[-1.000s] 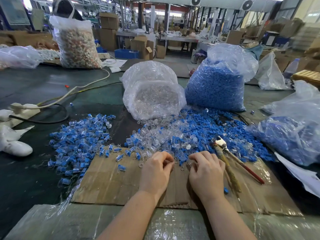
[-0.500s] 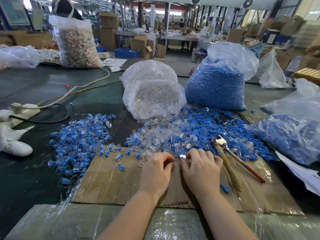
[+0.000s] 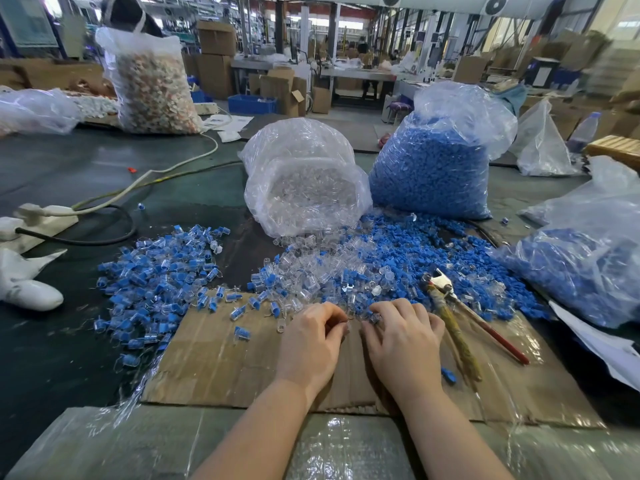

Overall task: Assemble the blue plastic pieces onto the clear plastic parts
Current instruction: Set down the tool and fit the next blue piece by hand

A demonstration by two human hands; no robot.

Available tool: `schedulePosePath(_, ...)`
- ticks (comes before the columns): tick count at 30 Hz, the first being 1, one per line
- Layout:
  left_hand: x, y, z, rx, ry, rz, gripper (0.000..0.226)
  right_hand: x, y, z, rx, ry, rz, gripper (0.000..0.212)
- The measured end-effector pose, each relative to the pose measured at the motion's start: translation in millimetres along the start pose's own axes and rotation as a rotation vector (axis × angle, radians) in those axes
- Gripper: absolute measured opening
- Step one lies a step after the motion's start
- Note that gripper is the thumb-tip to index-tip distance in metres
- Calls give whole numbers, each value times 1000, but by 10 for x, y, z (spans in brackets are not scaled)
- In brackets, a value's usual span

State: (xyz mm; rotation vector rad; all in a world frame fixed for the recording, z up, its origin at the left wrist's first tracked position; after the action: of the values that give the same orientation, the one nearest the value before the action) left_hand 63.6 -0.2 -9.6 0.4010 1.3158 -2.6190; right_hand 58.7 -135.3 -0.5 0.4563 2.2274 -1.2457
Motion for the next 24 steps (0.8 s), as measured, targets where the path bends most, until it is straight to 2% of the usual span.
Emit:
schedulePosePath(11, 6, 0, -5, -10, -3, -6, 5, 13, 7, 16, 4, 37, -57, 25)
schedulePosePath(17, 3, -1, 3, -4, 1, -5, 6, -3, -17, 37, -3, 31, 30, 15)
schedulePosePath(22, 2, -8, 1, -1, 2, 0, 6, -18, 39, -13, 75, -24, 0, 28)
schedulePosePath(24, 3, -10, 1, 0, 2, -1, 6, -23, 70, -12, 90, -23, -40, 27)
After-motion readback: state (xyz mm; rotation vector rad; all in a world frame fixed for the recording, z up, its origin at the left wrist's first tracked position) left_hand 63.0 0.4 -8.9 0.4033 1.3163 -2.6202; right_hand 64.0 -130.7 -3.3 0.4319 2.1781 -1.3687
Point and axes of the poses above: each hand's wrist, its own x-axis away from the middle knuckle, its own y-axis out of the palm, z = x × y, the point moved 5 cm from there along -x, towards the middle knuckle, and after that the axes turned 14 degrees about -x, right-handed, at the moved point
